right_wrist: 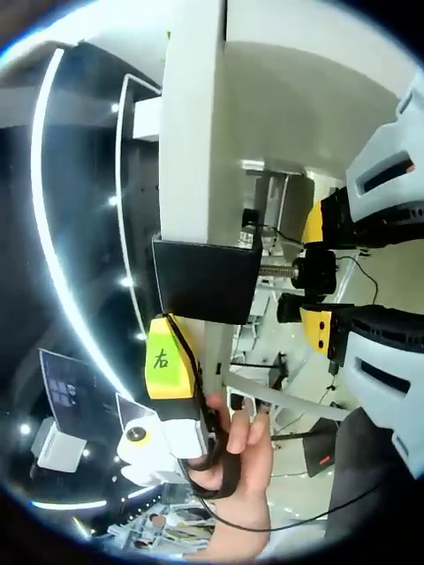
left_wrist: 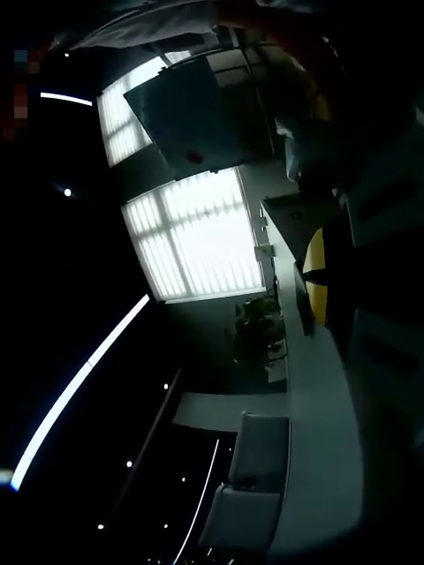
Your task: Clamp the fixed fixture on the desktop, loosen the retaining clip, secure it to the edge of the desk, and tighten the retaining clip.
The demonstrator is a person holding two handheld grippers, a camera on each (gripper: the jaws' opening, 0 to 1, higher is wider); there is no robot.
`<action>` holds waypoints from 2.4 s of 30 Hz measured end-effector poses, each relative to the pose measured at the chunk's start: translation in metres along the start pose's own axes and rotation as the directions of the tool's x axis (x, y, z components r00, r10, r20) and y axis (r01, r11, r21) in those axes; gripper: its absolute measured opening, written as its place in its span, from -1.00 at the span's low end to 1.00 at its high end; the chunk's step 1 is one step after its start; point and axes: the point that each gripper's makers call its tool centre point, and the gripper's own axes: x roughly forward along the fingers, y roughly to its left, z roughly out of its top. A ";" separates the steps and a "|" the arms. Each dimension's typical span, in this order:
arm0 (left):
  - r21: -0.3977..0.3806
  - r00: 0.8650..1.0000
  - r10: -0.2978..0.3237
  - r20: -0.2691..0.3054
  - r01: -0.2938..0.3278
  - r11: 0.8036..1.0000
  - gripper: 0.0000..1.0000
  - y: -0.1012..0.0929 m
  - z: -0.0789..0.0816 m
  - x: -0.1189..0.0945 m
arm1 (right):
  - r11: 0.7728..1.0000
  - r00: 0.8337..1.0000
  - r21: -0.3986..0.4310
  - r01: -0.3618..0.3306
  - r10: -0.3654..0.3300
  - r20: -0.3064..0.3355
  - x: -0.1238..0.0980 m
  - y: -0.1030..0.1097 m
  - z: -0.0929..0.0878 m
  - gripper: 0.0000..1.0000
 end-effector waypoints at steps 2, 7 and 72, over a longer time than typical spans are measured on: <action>0.001 1.000 0.000 0.001 0.000 1.000 -0.98 0.000 0.000 0.000 | 1.000 1.000 0.004 -0.020 0.020 0.002 0.001 0.000 0.000 -0.55; 0.000 1.000 0.001 0.001 -0.001 1.000 -0.98 0.002 -0.001 0.001 | 0.998 0.998 0.027 -0.061 0.060 0.022 0.002 0.000 -0.002 -0.55; -0.015 1.000 -0.007 -0.011 0.007 1.000 -0.98 -0.001 -0.009 0.004 | 0.957 0.966 0.130 0.259 -0.257 -0.033 -0.016 -0.001 -0.031 -0.18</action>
